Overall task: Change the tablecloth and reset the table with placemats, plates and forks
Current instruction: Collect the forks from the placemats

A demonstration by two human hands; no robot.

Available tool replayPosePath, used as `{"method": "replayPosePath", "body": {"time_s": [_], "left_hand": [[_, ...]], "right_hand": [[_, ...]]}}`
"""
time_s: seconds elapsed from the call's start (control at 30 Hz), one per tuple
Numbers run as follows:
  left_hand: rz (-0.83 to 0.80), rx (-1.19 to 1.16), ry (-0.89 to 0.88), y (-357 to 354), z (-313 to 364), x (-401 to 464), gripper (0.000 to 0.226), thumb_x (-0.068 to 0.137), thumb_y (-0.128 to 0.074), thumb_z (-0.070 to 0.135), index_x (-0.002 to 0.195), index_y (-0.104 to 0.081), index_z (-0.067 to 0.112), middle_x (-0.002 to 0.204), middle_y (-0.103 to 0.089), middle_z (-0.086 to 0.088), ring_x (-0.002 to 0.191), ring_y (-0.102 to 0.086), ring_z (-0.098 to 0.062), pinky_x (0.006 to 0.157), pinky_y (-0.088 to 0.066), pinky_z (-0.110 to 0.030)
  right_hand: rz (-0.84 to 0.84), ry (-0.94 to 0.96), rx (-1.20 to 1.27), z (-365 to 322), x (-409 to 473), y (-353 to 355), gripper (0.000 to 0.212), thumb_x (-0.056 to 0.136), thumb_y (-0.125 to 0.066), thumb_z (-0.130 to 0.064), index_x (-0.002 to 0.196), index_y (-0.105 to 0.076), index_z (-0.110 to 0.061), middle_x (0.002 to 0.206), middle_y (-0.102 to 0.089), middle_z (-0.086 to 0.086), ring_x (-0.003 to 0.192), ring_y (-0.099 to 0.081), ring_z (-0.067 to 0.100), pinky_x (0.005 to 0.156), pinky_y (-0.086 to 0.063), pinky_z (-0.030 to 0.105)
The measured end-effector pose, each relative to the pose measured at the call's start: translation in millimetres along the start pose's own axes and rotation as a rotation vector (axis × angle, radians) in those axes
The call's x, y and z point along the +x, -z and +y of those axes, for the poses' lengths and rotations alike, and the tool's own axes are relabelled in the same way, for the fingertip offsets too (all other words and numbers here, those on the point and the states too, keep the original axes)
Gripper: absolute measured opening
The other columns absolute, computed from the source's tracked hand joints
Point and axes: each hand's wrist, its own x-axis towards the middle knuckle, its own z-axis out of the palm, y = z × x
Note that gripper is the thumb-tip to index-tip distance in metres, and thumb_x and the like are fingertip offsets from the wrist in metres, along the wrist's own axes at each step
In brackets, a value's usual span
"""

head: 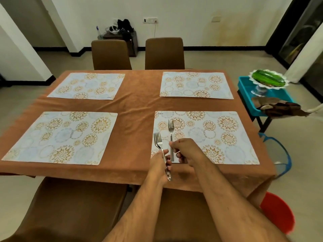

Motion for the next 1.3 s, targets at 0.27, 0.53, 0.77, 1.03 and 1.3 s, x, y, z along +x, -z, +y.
{"method": "replayPosePath", "body": {"time_s": [0.27, 0.53, 0.77, 1.03, 1.3], "left_hand": [[-0.163, -0.087, 0.114, -47, -23, -81, 0.033, 0.101, -0.042, 0.014, 0.075, -0.058, 0.002, 0.048, -0.052, -0.007, 0.038, -0.05, -0.017, 0.036, -0.044, -0.022], [-0.199, -0.093, 0.171, -126, -66, -110, 0.032, 0.102, -0.045, 0.024, 0.077, -0.057, 0.007, 0.055, -0.052, -0.01, 0.041, -0.049, -0.019, 0.037, -0.04, -0.02], [-0.2, -0.063, 0.067, -262, -149, -143, 0.03, 0.102, -0.044, 0.022, 0.078, -0.057, 0.01, 0.048, -0.05, -0.006, 0.037, -0.043, -0.012, 0.034, -0.033, -0.014], [-0.282, -0.06, 0.108, -446, -268, -180, 0.021, 0.099, -0.047, 0.02, 0.081, -0.056, 0.013, 0.042, -0.043, -0.001, 0.029, -0.036, -0.008, 0.029, -0.025, -0.014], [-0.319, 0.024, 0.131, -595, -308, -170, 0.02, 0.097, -0.048, 0.018, 0.08, -0.059, 0.015, 0.047, -0.042, -0.001, 0.032, -0.032, -0.007, 0.032, -0.025, -0.011]], "right_hand": [[0.074, -0.021, -0.249, -2, -88, 38, 0.022, 0.09, -0.068, -0.015, 0.071, -0.062, -0.007, 0.052, -0.052, 0.006, 0.039, -0.041, 0.014, 0.04, -0.033, 0.02], [0.249, 0.081, -0.539, -5, -130, 135, 0.034, 0.084, -0.07, -0.033, 0.062, -0.065, -0.008, 0.051, -0.059, 0.009, 0.045, -0.055, 0.023, 0.051, -0.05, 0.032], [0.211, 0.103, -0.475, 15, -150, 291, 0.033, 0.086, -0.07, -0.027, 0.057, -0.059, -0.014, 0.052, -0.055, 0.003, 0.046, -0.051, 0.018, 0.041, -0.036, 0.021], [0.202, -0.021, -0.242, 53, -177, 507, 0.017, 0.09, -0.067, -0.022, 0.076, -0.07, -0.013, 0.055, -0.056, 0.002, 0.044, -0.044, 0.012, 0.043, -0.032, 0.018], [0.296, -0.019, -0.079, 41, -165, 652, 0.019, 0.092, -0.066, -0.021, 0.075, -0.063, -0.015, 0.056, -0.054, 0.002, 0.045, -0.047, 0.013, 0.045, -0.032, 0.02]]}}
